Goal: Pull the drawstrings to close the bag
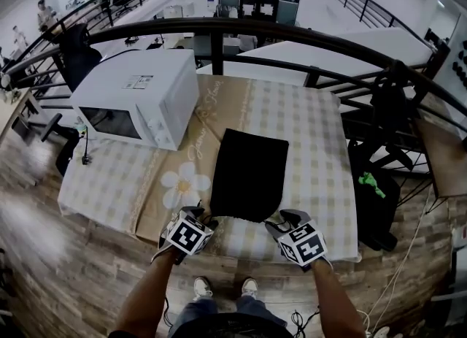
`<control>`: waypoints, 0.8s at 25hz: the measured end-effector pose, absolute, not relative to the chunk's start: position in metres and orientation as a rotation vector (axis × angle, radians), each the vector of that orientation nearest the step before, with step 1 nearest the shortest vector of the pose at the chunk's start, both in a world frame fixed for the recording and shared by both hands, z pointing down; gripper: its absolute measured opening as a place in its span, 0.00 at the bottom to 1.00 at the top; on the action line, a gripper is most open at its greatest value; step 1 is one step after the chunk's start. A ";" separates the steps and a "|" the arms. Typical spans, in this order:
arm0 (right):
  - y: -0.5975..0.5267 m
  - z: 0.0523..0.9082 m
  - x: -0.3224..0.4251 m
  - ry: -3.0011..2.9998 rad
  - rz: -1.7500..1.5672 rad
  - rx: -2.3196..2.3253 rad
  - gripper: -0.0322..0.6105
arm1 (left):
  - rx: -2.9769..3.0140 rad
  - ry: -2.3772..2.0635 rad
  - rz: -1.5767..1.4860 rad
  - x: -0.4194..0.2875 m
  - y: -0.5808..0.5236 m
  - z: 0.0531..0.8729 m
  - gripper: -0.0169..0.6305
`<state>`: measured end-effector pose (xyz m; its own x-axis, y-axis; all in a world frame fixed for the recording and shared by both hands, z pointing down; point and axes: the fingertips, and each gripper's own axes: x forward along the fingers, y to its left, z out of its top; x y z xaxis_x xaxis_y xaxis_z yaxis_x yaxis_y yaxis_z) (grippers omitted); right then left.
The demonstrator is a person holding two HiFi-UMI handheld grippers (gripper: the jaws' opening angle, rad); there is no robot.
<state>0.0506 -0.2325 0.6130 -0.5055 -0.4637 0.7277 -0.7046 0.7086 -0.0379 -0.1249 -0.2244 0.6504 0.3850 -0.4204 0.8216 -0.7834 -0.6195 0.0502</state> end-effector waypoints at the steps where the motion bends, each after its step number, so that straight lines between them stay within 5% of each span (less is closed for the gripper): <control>1: -0.232 0.617 0.050 -2.190 0.431 0.867 0.39 | 2.211 -1.034 1.130 -0.125 -0.225 0.652 0.37; 20: -0.225 0.650 0.037 -2.167 0.447 0.716 0.34 | 2.178 -0.970 1.187 -0.124 -0.228 0.664 0.35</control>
